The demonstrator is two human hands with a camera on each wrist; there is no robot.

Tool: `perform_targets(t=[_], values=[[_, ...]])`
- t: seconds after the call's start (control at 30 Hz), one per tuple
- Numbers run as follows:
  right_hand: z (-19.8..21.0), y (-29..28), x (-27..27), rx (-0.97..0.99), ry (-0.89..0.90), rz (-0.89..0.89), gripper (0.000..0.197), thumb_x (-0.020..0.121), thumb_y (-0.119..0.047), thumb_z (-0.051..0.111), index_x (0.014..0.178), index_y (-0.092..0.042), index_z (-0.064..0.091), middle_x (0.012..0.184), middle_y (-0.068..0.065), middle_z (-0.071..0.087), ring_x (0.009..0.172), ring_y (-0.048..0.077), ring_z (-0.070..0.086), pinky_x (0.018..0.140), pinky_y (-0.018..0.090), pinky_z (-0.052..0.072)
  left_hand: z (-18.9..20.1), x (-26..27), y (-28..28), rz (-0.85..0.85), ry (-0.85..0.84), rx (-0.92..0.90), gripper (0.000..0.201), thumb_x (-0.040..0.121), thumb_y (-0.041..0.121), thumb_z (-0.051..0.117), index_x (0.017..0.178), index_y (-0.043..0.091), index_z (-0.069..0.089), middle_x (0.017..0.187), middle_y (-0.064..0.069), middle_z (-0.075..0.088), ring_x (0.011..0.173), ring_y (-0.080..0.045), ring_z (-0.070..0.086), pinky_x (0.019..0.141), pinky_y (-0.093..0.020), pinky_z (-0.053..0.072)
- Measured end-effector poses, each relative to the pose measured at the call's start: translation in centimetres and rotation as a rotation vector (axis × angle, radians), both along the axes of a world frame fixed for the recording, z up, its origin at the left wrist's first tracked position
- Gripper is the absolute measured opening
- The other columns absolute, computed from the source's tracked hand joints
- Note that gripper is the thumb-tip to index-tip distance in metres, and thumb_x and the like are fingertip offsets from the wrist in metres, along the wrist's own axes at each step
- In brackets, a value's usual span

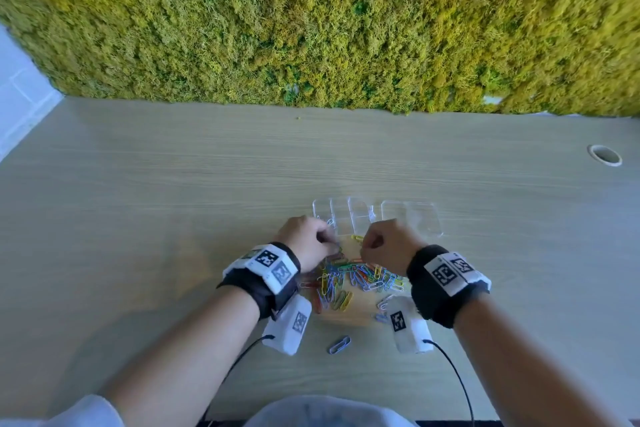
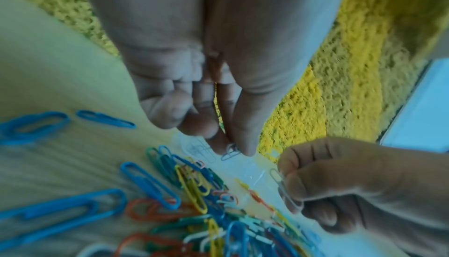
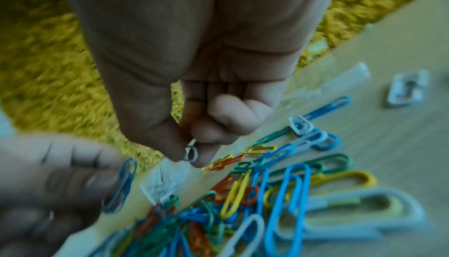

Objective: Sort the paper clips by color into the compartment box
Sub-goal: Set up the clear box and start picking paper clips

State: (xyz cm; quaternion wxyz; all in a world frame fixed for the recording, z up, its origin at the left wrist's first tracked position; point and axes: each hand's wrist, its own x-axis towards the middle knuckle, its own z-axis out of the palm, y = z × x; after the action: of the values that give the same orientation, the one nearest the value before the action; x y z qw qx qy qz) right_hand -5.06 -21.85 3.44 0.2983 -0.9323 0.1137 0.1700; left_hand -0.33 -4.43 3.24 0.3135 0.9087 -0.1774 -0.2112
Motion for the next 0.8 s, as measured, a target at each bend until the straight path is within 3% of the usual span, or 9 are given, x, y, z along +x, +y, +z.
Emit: perform_targets(t=[0.1,0.17,0.3,0.4,0.47,0.6,0.73,0.8], values=[[-0.3,-1.6,-1.2,0.432,-0.014,-0.188,0.021,0.086,0.001,0.061,0.085,-0.021,0.06,0.064,-0.001,0.06,0.048,0.006,0.053,0.05,0.02,0.044,0.0,0.6,0.7,0.008,0.09,-0.074,0.011,0.08,0.025,0.073,0.078,0.031,0.064,0.076,0.012,0.064,0.072,-0.007,0.057,0.064,-0.015,0.041],[-0.2,-2.2,-2.1,0.712,-0.009,-0.328,0.025,0.089,0.006,0.054,0.096,-0.017,0.062,0.064,0.002,0.059,0.051,0.009,0.054,0.051,0.019,0.047,-0.2,0.9,1.1,0.019,0.178,-0.138,0.01,0.083,0.02,0.07,0.083,0.029,0.065,0.072,0.007,0.065,0.065,-0.012,0.058,0.061,-0.02,0.046],[-0.7,-3.1,-3.3,1.14,-0.03,-0.643,0.025,0.092,0.004,0.042,0.083,-0.008,0.062,0.06,0.004,0.055,0.047,0.012,0.056,0.044,0.019,0.05,-0.5,0.8,1.5,0.103,0.381,-0.29,0.013,0.087,0.006,0.061,0.08,0.016,0.061,0.068,-0.004,0.059,0.06,-0.018,0.059,0.059,-0.03,0.053],[-0.9,-3.2,-3.6,1.27,0.008,-0.737,0.021,0.093,-0.008,0.041,0.078,-0.012,0.055,0.062,0.003,0.051,0.044,0.013,0.052,0.038,0.018,0.044,-0.1,0.2,1.1,0.147,0.488,-0.316,0.017,0.09,0.0,0.044,0.078,0.011,0.051,0.06,-0.004,0.046,0.051,-0.016,0.057,0.051,-0.028,0.05],[-0.8,-3.3,-3.7,1.209,0.042,-0.696,0.018,0.093,-0.013,0.045,0.077,-0.014,0.052,0.06,0.0,0.047,0.042,0.011,0.045,0.036,0.017,0.036,0.3,-0.2,1.0,0.139,0.531,-0.312,0.02,0.091,-0.001,0.037,0.079,0.009,0.049,0.056,-0.003,0.039,0.045,-0.015,0.054,0.044,-0.025,0.047],[-0.5,-3.2,-4.0,0.773,0.04,-0.459,0.016,0.093,-0.009,0.054,0.078,-0.012,0.055,0.059,-0.001,0.04,0.043,0.009,0.033,0.037,0.017,0.025,0.2,-0.5,1.0,0.084,0.5,-0.236,0.026,0.087,-0.005,0.035,0.08,0.01,0.054,0.062,-0.005,0.049,0.046,-0.015,0.053,0.041,-0.023,0.045],[-0.7,-3.0,-4.3,0.305,0.018,-0.196,0.013,0.088,-0.01,0.064,0.076,-0.018,0.063,0.056,-0.007,0.043,0.045,0.003,0.038,0.043,0.011,0.031,0.2,-0.4,1.5,0.052,0.468,-0.183,0.029,0.087,-0.007,0.038,0.094,0.012,0.059,0.071,-0.004,0.06,0.051,-0.014,0.056,0.04,-0.021,0.044],[-0.9,-2.8,-4.5,0.227,0.015,-0.141,0.01,0.085,-0.013,0.066,0.078,-0.02,0.067,0.058,-0.006,0.046,0.053,0.008,0.04,0.051,0.017,0.034,0.5,-0.2,2.1,0.043,0.478,-0.187,0.03,0.087,-0.008,0.041,0.1,0.013,0.059,0.077,-0.004,0.064,0.055,-0.016,0.06,0.041,-0.021,0.045]])
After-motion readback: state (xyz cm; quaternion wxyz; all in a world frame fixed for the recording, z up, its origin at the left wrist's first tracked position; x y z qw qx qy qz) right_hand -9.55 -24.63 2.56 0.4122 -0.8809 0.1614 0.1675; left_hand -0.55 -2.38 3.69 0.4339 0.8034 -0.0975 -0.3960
